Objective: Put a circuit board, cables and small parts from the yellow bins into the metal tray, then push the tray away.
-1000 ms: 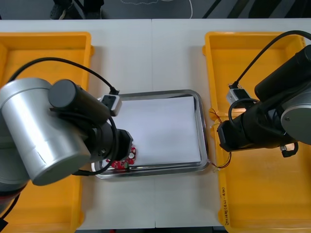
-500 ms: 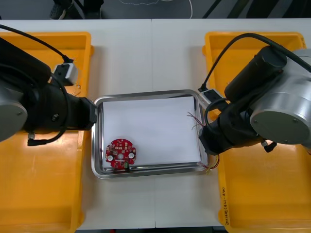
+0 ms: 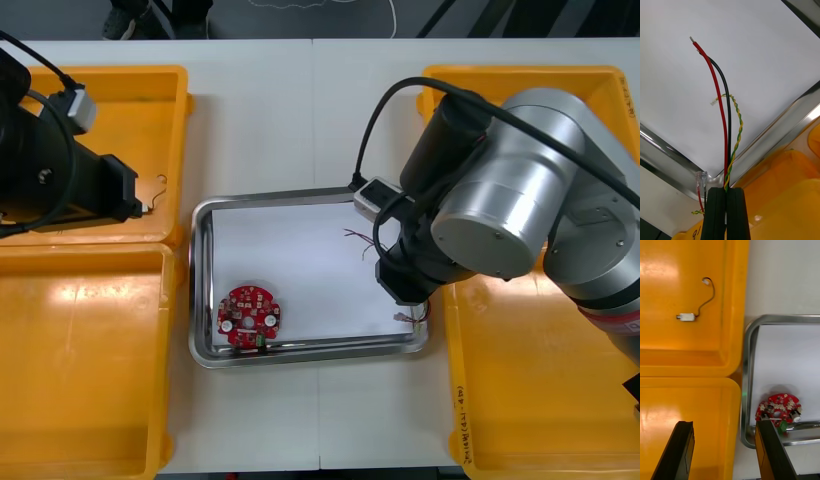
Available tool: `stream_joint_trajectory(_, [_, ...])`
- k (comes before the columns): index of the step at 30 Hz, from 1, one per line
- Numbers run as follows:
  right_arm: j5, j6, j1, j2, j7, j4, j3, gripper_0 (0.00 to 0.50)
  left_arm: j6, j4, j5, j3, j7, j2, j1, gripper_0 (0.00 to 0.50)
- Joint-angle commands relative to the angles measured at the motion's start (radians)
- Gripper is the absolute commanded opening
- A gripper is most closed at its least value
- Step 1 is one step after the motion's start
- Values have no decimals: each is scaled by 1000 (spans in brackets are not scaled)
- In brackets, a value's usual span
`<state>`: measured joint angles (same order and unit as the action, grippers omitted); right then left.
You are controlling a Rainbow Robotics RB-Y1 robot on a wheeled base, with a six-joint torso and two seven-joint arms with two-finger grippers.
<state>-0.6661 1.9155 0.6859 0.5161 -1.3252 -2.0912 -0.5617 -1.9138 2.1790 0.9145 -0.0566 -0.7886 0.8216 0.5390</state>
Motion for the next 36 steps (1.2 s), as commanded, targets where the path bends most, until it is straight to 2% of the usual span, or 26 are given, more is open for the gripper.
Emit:
stream_joint_trajectory(1, [43,4,55,-30,-109,2,-60,0,-6,-70,14,37,-31,76,59,472])
stream_joint_trajectory(10, [62,-49,61,-65,-312,53,-78,0,-6,-260,17,63,-112,116,105,472])
stream_joint_trajectory(17, [102,-112,61,-90,-414,86,-118,0,1,-366,20,63,-150,142,128,473])
stream_joint_trajectory(23, [151,-173,61,-96,-454,91,-216,0,56,-458,1,61,-216,148,153,499])
stream_joint_trajectory(31, [168,-257,70,-96,-497,142,-305,0,130,-594,-2,61,-362,149,174,500])
stream_joint_trajectory(36, [187,-282,73,-103,-600,174,-311,0,180,-671,-14,46,-434,149,185,500])
